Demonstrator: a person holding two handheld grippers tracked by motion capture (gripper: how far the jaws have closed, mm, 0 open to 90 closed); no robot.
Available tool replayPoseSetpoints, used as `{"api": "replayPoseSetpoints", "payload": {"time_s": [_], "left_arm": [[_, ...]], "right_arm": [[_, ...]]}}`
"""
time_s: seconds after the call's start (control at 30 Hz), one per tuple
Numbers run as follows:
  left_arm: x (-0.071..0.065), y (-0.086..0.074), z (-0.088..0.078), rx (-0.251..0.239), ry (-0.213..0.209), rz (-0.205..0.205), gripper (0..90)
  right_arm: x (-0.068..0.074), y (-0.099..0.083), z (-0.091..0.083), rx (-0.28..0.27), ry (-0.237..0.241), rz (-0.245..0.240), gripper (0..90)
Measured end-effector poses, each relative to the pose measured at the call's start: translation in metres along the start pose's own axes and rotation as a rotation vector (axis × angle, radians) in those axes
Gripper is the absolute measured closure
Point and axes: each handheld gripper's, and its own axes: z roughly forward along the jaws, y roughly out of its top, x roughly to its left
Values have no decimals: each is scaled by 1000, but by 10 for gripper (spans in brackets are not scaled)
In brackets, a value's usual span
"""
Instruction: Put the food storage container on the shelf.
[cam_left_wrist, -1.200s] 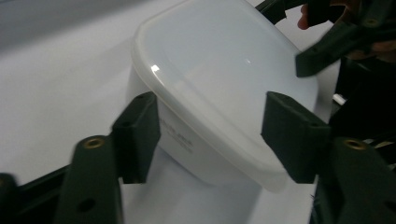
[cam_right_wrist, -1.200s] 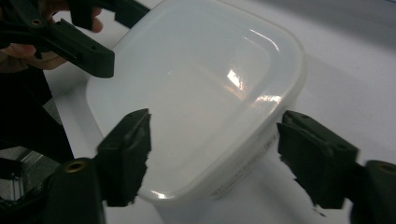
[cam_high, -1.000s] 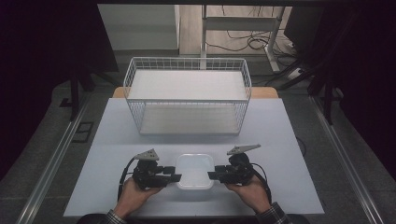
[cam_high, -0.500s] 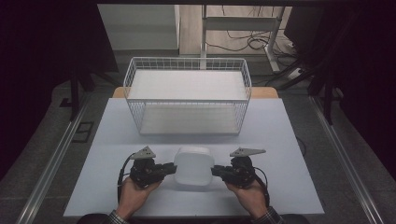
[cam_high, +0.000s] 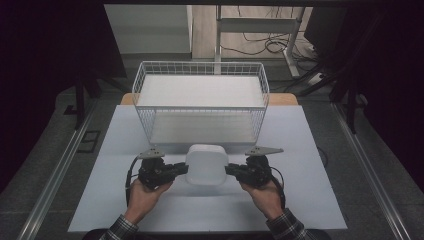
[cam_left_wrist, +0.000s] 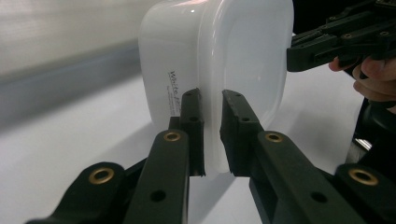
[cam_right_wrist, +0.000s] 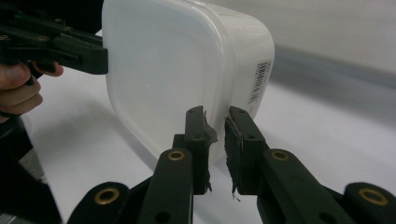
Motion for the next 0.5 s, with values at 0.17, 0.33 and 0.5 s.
{"api": "replayPoseSetpoints", "payload": {"time_s": [0.17,0.33,0.5], "left_arm": [[7,13,1,-18,6,-3,800],[20,32,6,-42,29,0,801],[32,42,10,-59,43,-13,801]], "right_arm": [[-7,19,4,-22,-13,-8,785],[-16,37,12,-42,-24,-14,783],[-27,56,24,-65,-34,-17,780]]}}
